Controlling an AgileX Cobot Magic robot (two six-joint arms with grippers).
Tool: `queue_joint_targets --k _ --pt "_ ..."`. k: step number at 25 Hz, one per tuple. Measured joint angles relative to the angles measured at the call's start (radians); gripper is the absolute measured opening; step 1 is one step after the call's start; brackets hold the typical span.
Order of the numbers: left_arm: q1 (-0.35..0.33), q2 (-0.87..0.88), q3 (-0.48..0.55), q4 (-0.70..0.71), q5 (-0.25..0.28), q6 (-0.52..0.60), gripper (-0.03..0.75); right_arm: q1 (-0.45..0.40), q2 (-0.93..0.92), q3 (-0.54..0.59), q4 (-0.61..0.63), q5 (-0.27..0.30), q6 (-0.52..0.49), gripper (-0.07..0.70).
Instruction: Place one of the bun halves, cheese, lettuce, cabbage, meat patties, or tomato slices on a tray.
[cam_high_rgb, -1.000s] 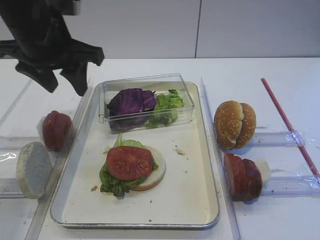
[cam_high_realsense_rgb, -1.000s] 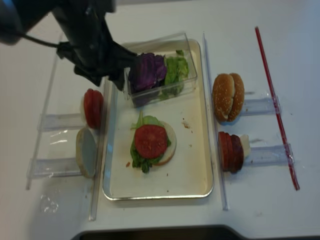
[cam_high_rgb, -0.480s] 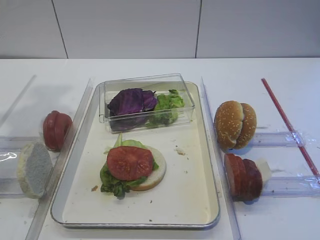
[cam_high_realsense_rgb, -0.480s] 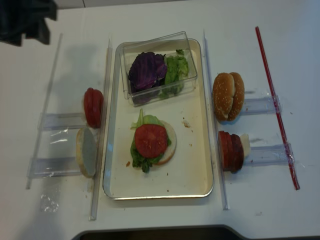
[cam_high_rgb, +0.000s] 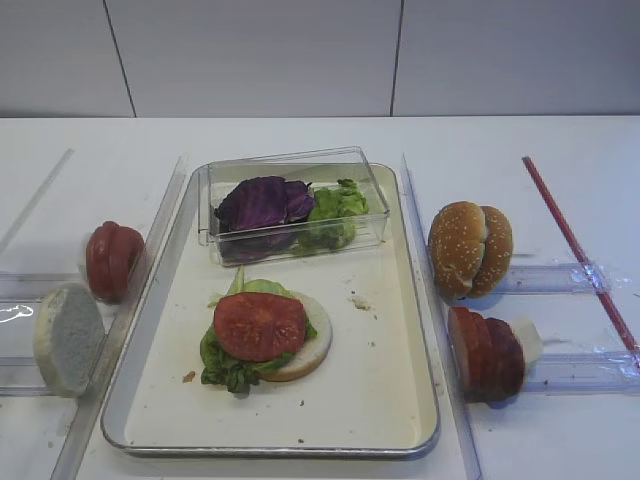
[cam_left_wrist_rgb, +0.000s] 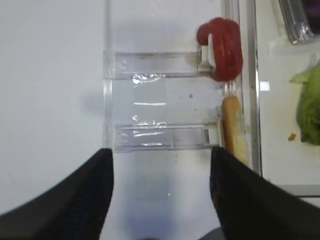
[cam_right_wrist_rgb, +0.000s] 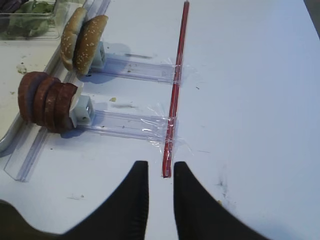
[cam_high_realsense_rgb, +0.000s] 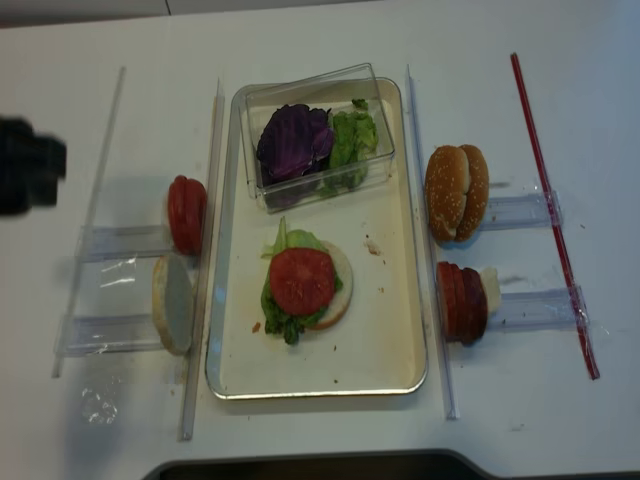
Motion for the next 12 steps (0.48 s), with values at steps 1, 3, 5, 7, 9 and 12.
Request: queue_joint_targets --k 1,3,5,7,9,12 --pt "0.000 -0.039 0.028 -0.010 0.000 0.000 0.406 0.000 0.000 0.000 0.000 0.000 0.000 0.159" --pt "0.000 -0.106 0.088 -0.030 0.004 0.000 0.406 0.000 0.000 0.000 0.000 0.000 0.000 0.159" --pt "0.000 -0.175 0.138 -0.041 0.004 0.000 0.406 0.000 0.000 0.000 0.000 0.000 0.000 0.159" --pt "0.000 -0.236 0.187 -0.041 0.005 0.016 0.406 0.000 0.000 0.000 0.000 0.000 0.000 0.159" --pt "0.000 -0.304 0.237 -0.047 0.005 0.029 0.406 0.000 0.000 0.000 0.000 0.000 0.000 0.159" --pt "0.000 -0.393 0.306 -0.059 0.005 0.052 0.406 0.000 0.000 0.000 0.000 0.000 0.000 0.159"
